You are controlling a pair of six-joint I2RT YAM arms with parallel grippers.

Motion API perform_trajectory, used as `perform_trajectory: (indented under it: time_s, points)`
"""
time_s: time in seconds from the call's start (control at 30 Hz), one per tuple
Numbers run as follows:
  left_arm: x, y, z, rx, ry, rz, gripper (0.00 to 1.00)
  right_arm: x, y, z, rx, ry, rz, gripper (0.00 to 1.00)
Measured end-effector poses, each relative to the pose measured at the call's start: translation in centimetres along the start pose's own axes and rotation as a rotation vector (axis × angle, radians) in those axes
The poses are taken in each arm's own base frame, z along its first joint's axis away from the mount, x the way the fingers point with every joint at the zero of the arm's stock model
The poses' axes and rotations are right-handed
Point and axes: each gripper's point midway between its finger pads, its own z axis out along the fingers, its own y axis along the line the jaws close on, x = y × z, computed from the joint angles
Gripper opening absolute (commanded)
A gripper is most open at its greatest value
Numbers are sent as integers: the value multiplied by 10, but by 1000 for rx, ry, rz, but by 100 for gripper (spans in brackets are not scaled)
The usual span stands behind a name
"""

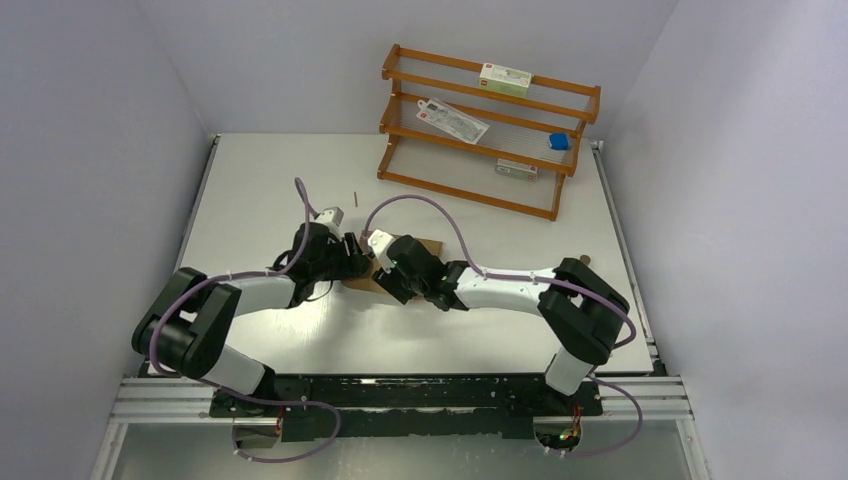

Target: Fold the paper box

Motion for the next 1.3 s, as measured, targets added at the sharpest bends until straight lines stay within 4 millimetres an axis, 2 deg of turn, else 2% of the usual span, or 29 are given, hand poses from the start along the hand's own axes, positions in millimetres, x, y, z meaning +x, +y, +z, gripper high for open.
perform_trajectory:
  time_s: [0.17, 0.3, 0.77, 0.9, 1.2, 1.3]
  points:
    - [-4, 0, 3, -5, 8, 33, 55, -5, 3, -3, -48, 30, -95, 61]
    - [-6, -2, 8, 1, 14, 52, 54, -11, 4, 2, -75, 31, -124, 62]
    - [-7, -10, 18, 56, 35, 89, 53, 2, 1, 19, -85, 60, -157, 64]
    - [-9, -11, 22, 64, 31, 92, 52, 3, -4, 23, -50, 63, -170, 61]
    - [-11, -13, 26, 85, 30, 94, 52, 2, -16, 29, 37, 58, -198, 48]
    - [-12, -13, 27, 87, 28, 94, 53, 2, -16, 30, 66, 61, -218, 48]
